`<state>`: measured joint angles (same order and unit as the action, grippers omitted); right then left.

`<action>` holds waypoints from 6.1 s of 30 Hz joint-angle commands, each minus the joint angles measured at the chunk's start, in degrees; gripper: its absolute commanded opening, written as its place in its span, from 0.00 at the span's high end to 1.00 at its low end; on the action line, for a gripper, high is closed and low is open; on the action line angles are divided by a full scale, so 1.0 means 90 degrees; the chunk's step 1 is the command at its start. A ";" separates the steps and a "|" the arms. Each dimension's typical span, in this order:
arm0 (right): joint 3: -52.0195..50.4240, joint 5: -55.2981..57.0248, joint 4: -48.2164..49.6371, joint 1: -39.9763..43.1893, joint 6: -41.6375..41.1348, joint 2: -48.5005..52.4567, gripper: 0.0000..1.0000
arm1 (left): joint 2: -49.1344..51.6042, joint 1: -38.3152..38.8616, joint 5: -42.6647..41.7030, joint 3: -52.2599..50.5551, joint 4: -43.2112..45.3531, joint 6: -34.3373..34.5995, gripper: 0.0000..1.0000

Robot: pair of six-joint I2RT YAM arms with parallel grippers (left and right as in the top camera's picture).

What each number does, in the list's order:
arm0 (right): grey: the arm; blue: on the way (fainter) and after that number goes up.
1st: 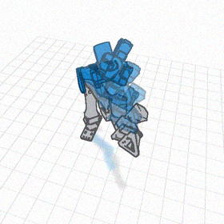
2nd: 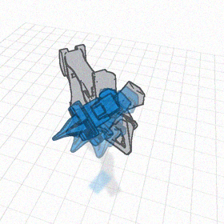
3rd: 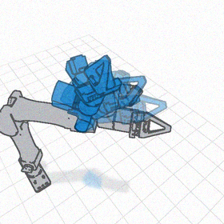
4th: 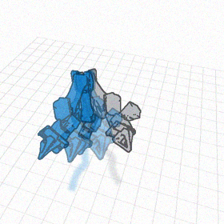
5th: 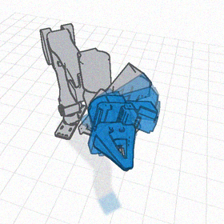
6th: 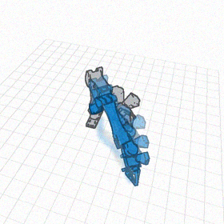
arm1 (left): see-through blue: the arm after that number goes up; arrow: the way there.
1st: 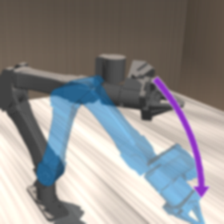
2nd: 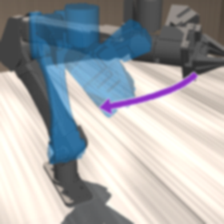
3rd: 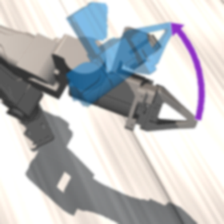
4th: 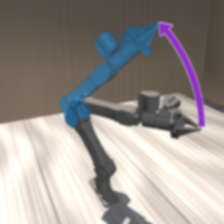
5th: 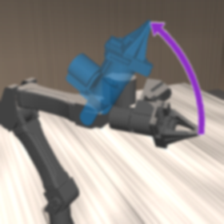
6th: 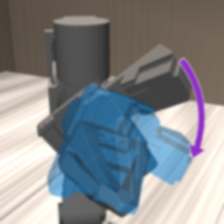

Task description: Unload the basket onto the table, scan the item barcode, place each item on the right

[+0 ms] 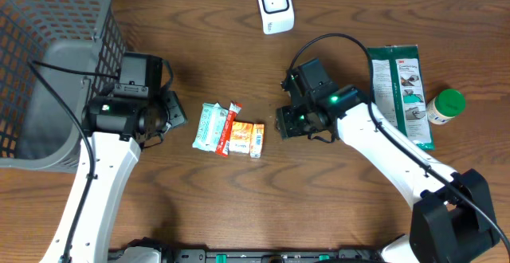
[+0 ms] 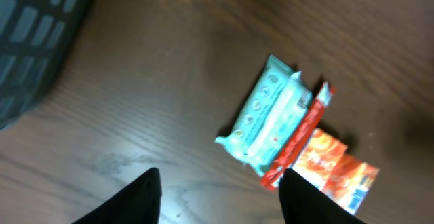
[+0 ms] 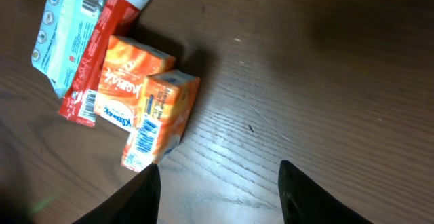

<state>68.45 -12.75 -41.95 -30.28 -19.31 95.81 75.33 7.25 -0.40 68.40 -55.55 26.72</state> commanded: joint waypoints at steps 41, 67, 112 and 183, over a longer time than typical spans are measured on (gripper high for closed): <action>-0.1229 0.2106 0.2414 -0.1838 -0.2261 0.0107 0.13 | -0.0012 -0.0049 0.0078 0.0029 -0.0090 -0.0063 0.17; -0.2035 0.2193 0.3878 -0.1858 -0.2448 0.0474 0.49 | -0.0012 -0.0049 0.0078 0.0029 -0.0090 -0.0063 0.17; -0.2120 -0.1532 0.2807 0.1615 0.0595 -0.0396 0.98 | -0.0012 -0.0049 0.0075 0.0029 -0.0090 -0.0063 0.17; -0.1773 -0.0753 0.1916 0.2067 0.1078 -0.0746 0.44 | -0.0012 -0.0049 0.0078 0.0029 -0.0090 -0.0063 0.17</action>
<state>51.05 -16.60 -24.49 -12.19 -10.44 89.19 75.33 7.11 -0.45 68.40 -56.18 26.70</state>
